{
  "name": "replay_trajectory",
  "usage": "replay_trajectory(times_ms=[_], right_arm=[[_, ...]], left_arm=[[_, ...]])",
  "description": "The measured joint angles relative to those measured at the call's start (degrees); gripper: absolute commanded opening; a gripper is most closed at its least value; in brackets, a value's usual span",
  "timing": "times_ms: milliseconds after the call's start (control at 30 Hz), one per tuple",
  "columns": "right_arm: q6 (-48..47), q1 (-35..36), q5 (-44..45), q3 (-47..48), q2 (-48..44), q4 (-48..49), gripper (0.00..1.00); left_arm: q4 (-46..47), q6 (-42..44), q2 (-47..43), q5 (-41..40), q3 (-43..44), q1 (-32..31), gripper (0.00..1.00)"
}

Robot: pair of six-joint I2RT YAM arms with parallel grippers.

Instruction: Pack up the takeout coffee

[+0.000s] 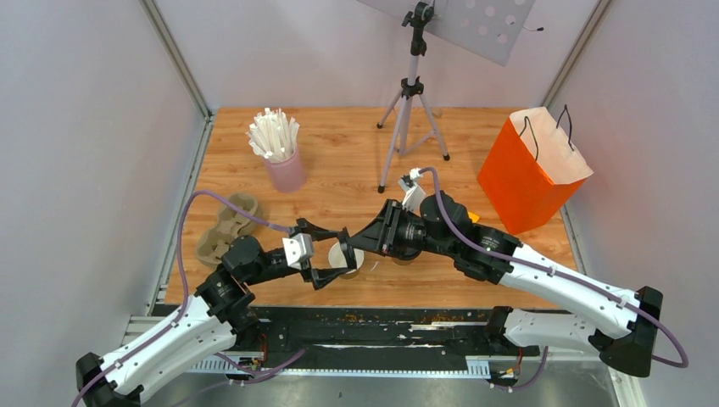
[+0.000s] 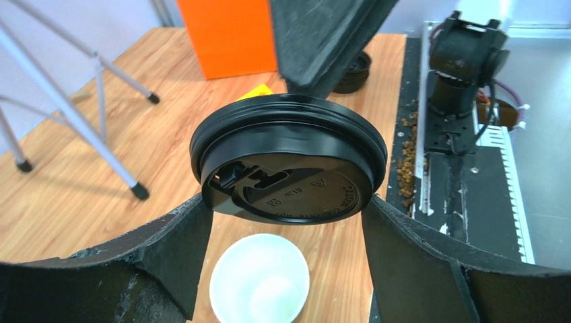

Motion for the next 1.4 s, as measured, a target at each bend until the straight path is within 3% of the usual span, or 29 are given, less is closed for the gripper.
replay_trajectory(times_ms=[267,367,533,867,1400], right_arm=[[-1.6,-0.1,7.9,0.2,-3.3,-6.1,0.87],[-2.6,-0.1,12.3,0.8,-5.2,-10.2,0.97],[-4.8,-0.2,19.4,3.0,-8.3,-18.2,1.00],[-6.7,-0.3,28.7,3.5,-15.1,-27.4,1.00],[-10.6,-0.3,35.7,5.3,-19.7,-32.9,1.00]], left_arm=[[-14.8,-3.4,-1.4,-9.7,7.1,0.0,0.77],[-23.8,-6.0,0.9,-14.2,13.6,0.0,0.74],[-38.4,-10.5,8.8,-20.0,25.9,0.0,0.74],[-60.5,-16.3,28.6,-24.1,48.6,0.0,0.72],[-72.5,-20.1,48.7,-25.7,51.9,0.0,0.72]])
